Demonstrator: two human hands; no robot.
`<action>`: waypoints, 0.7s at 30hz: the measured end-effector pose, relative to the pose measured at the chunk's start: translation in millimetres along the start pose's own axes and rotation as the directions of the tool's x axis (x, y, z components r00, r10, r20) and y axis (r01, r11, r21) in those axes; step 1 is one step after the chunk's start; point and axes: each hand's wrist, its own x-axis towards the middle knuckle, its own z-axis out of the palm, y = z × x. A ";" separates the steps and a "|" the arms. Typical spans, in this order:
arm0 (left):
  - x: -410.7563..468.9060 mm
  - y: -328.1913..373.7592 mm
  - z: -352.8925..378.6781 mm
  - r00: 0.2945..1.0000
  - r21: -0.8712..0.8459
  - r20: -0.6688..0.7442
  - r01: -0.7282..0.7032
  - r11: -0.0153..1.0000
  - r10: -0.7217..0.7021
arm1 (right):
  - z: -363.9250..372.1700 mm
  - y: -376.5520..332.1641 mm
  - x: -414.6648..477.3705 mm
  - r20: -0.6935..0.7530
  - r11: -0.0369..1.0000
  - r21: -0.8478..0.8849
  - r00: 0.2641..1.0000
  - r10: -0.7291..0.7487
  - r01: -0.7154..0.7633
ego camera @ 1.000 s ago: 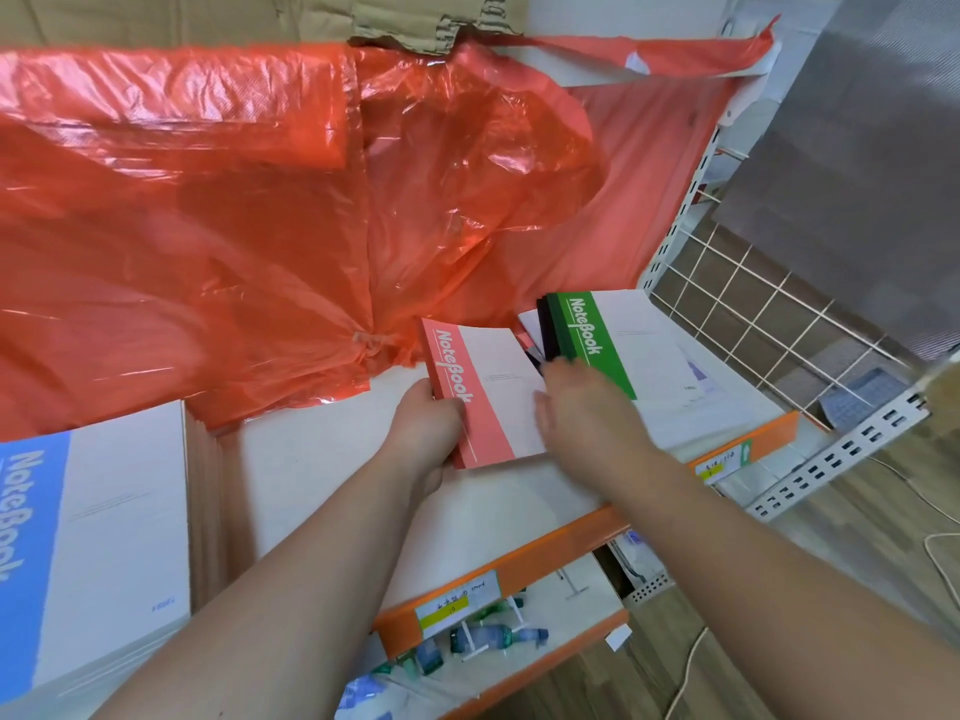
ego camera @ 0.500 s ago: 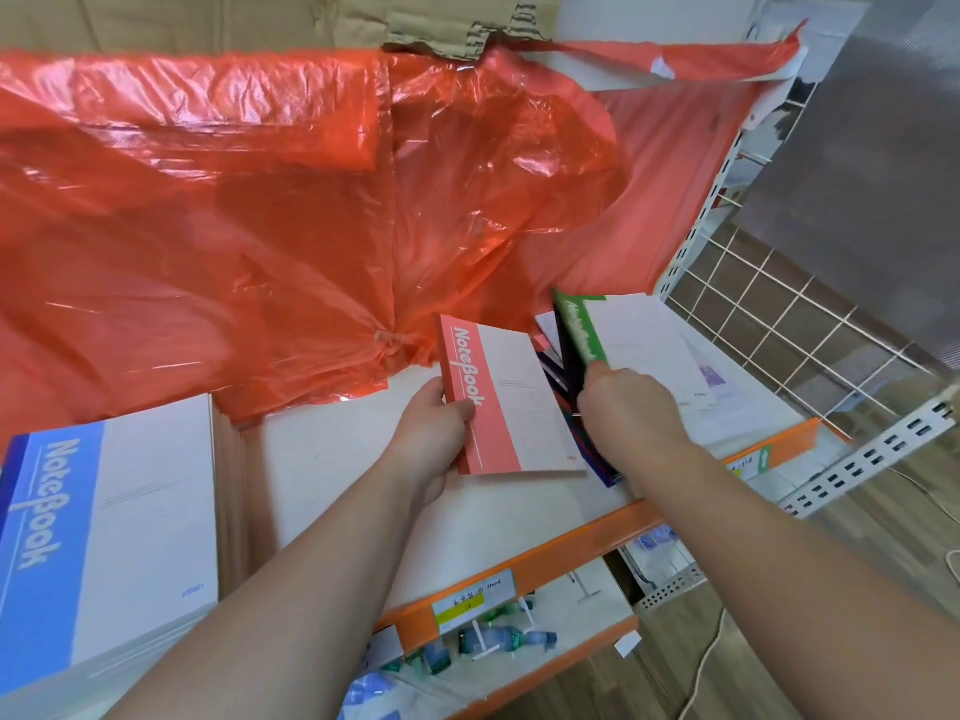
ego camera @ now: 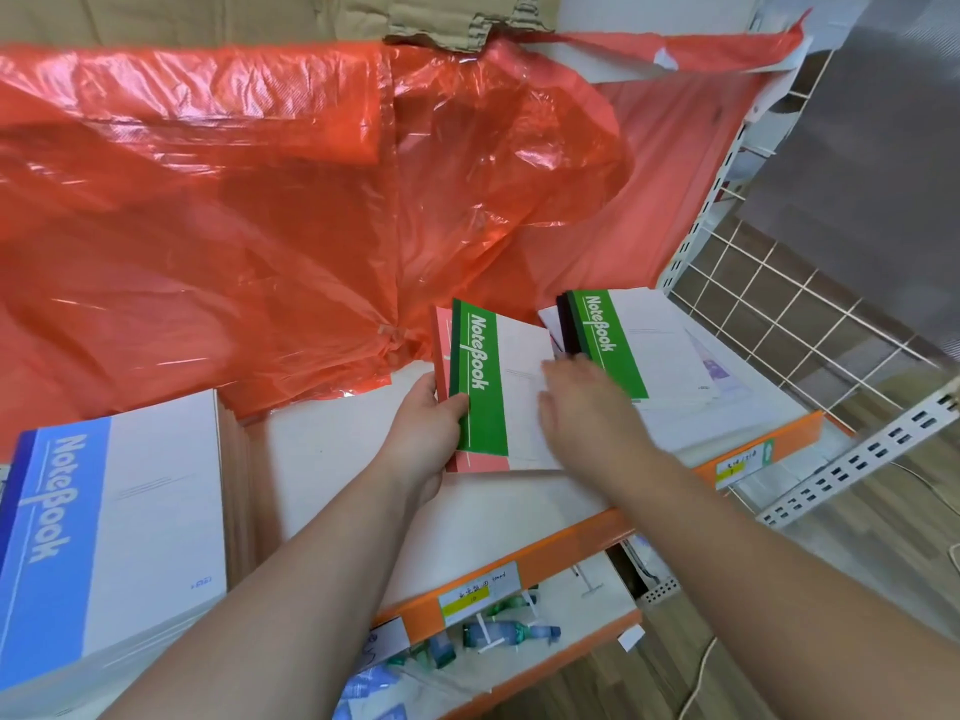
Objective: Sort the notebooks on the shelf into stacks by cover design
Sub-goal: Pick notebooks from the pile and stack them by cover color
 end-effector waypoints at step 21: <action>-6.7 -4.0 8.3 1.000 -0.162 0.020 0.018 0.987 -0.015 | -15.0 -44.8 -14.6 0.048 0.990 -0.127 0.997 -0.061 0.066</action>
